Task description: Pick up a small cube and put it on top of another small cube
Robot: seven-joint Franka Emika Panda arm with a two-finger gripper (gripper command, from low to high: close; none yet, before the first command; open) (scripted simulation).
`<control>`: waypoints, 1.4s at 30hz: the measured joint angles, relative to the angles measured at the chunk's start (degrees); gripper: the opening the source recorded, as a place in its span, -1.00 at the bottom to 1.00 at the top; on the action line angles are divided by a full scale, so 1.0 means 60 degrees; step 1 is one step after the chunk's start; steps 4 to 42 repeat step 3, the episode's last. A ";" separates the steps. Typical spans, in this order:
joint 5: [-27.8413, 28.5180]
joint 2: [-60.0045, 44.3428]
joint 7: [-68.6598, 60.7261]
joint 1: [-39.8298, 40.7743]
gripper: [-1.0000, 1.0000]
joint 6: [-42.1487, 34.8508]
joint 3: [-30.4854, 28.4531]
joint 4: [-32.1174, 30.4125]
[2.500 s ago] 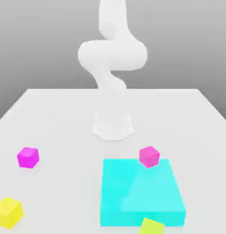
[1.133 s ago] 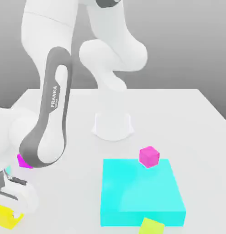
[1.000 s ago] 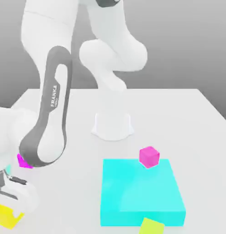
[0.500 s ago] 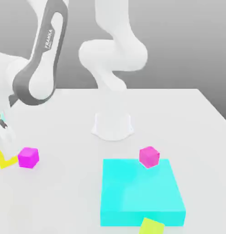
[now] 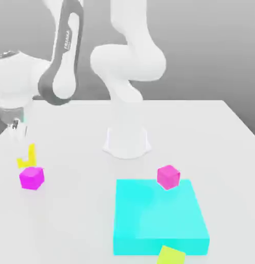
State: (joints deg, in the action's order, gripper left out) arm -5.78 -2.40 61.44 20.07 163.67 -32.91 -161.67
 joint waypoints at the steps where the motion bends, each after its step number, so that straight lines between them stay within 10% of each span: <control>1: -0.0552 -0.0294 -0.0391 0.0163 1.00 0.0225 0.0278 0.0014; 42: -0.0552 -0.0294 -0.0391 0.0161 1.00 0.0225 0.0278 0.0014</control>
